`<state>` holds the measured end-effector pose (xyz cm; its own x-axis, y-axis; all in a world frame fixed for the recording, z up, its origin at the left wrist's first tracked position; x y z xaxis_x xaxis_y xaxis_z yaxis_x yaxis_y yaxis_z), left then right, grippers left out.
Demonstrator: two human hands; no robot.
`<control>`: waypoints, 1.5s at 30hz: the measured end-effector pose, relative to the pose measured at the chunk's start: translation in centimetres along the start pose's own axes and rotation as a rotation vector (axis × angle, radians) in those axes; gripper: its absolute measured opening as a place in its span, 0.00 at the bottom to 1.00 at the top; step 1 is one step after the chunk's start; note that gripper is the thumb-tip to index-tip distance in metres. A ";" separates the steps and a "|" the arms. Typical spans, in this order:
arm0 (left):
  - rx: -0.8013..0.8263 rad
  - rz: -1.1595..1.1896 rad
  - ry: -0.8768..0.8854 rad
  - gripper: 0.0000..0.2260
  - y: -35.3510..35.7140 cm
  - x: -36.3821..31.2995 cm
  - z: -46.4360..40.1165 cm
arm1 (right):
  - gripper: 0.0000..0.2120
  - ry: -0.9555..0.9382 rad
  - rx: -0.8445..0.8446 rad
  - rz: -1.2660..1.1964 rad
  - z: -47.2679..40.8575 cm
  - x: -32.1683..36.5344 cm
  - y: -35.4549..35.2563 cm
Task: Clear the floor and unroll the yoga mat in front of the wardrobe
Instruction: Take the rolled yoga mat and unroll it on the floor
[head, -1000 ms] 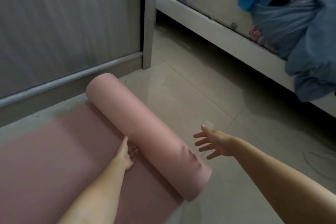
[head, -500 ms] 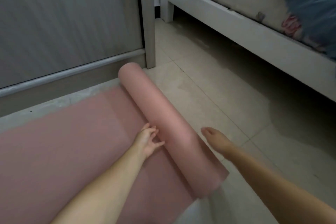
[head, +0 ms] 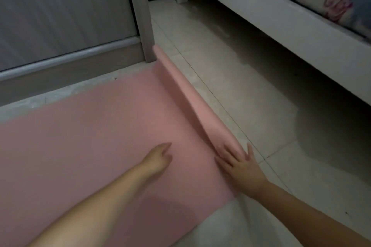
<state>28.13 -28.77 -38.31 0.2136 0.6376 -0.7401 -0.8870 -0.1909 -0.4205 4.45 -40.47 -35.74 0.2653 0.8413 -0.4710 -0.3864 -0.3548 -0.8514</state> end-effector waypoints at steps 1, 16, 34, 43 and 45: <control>0.044 -0.192 0.000 0.26 0.7 0.8 0.3 | 0.22 0.036 0.049 -0.013 -0.4 -0.8 0.8; 0.268 -0.686 -0.031 0.37 1.3 1.5 0.9 | 0.27 0.326 0.710 -0.159 -3.7 -9.8 6.6; -0.173 -0.452 0.046 0.14 -15.9 4.1 9.7 | 0.15 0.158 0.363 -0.101 -12.0 8.8 -17.4; -0.226 -0.547 -0.091 0.13 -30.9 -4.3 23.1 | 0.16 0.033 0.330 -0.085 -11.8 10.4 -41.7; -0.247 -0.539 -0.095 0.13 -33.9 -7.2 26.8 | 0.16 -0.003 0.319 -0.070 -10.9 10.0 -47.6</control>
<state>45.71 -6.89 -4.62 0.5591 0.7547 -0.3433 -0.5399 0.0171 -0.8416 35.15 -19.65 -2.41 0.2982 0.8605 -0.4130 -0.6249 -0.1510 -0.7659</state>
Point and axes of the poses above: each hand's wrist, its own z-axis away from the middle knuckle, its own y-axis out of the palm, x = y × z, the point moved 3 cm from there along -z, towards the middle knuckle, and after that the axes turned 13 degrees about z, right-handed, at the moved point
